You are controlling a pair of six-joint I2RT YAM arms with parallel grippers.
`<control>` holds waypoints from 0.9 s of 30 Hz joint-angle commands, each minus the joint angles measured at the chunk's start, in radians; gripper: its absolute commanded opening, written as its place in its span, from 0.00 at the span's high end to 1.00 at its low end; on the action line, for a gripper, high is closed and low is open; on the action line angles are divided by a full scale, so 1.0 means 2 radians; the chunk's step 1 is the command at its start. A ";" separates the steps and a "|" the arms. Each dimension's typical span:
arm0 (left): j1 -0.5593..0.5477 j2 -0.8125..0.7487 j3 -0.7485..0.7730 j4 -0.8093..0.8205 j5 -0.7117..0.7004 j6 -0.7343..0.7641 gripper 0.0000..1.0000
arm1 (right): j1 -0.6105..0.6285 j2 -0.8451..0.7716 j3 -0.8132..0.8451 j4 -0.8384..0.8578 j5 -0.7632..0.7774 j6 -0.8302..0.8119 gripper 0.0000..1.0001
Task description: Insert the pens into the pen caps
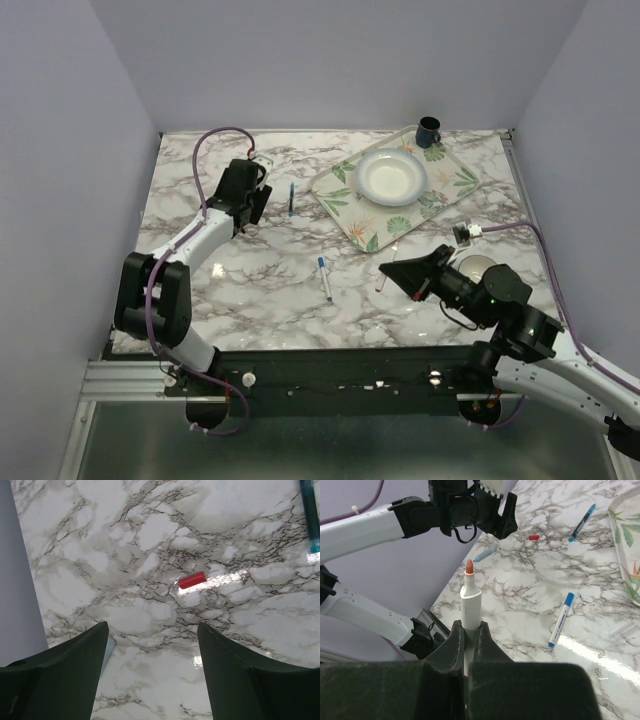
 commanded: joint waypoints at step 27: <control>0.086 0.187 0.120 -0.107 0.303 0.434 0.41 | 0.002 0.014 -0.018 -0.005 0.033 -0.034 0.99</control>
